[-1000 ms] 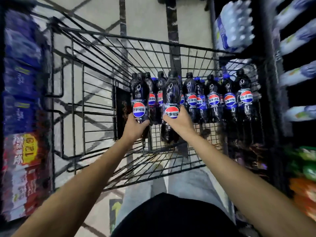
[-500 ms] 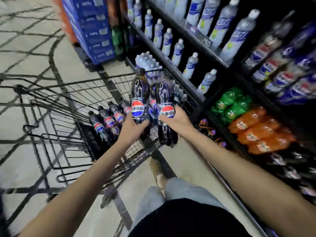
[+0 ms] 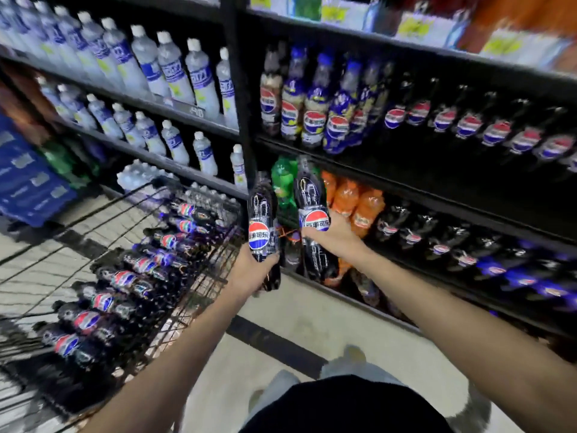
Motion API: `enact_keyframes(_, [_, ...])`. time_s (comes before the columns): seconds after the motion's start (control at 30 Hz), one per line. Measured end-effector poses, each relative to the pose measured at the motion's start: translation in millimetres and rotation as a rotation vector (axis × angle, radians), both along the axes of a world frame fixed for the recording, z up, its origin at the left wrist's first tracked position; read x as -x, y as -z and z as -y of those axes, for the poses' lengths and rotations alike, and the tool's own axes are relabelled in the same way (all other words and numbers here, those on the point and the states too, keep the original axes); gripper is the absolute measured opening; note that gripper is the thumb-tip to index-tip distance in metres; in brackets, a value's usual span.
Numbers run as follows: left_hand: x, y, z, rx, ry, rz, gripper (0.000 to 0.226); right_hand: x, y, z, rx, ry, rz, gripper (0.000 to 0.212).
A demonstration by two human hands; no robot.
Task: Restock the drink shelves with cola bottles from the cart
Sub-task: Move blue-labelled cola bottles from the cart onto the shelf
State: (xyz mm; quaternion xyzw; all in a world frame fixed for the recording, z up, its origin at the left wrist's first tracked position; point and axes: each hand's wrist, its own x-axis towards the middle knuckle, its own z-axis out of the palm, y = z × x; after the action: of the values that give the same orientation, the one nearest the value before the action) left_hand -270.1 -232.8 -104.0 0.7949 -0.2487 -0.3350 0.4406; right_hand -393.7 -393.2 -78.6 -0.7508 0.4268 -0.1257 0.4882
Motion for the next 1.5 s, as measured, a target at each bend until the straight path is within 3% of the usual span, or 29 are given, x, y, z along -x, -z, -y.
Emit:
enact_keyframes(0.1, [33, 0, 50, 0.018, 0.066, -0.022, 0.018, 50, 3, 42, 0.002, 0.082, -0.002, 0.04])
enact_keyframes(0.23, [84, -9, 119, 0.042, 0.122, -0.041, 0.031, 113, 2, 100, 0.056, 0.185, -0.037, 0.046])
enact_keyframes(0.4, [135, -20, 211, 0.091, 0.191, -0.048, 0.024, 168, -5, 177, 0.103, 0.247, -0.021, 0.042])
enact_keyframes(0.63, [175, -33, 332, 0.226, 0.202, 0.032, 0.023, 202, -20, 271, 0.216, 0.341, 0.069, 0.042])
enact_keyframes(0.73, [179, -36, 366, 0.273, 0.211, 0.065, 0.036, 210, -21, 291, 0.261, 0.36, 0.135, 0.041])
enact_keyframes(0.8, [179, -35, 382, 0.274, 0.244, 0.082, 0.057, 215, -21, 300, 0.284, 0.365, 0.149, 0.043])
enact_keyframes(0.9, [174, -30, 402, 0.241, 0.254, 0.131, 0.068, 221, -19, 309, 0.289, 0.38, 0.166, 0.047])
enact_keyframes(1.33, [166, -7, 437, 0.317, 0.343, 0.111, 0.077, 210, -3, 325, 0.303, 0.43, 0.262, 0.05])
enact_keyframes(1.5, [163, -5, 435, 0.308, 0.373, 0.125, 0.079, 209, 0, 323, 0.265, 0.442, 0.265, 0.062])
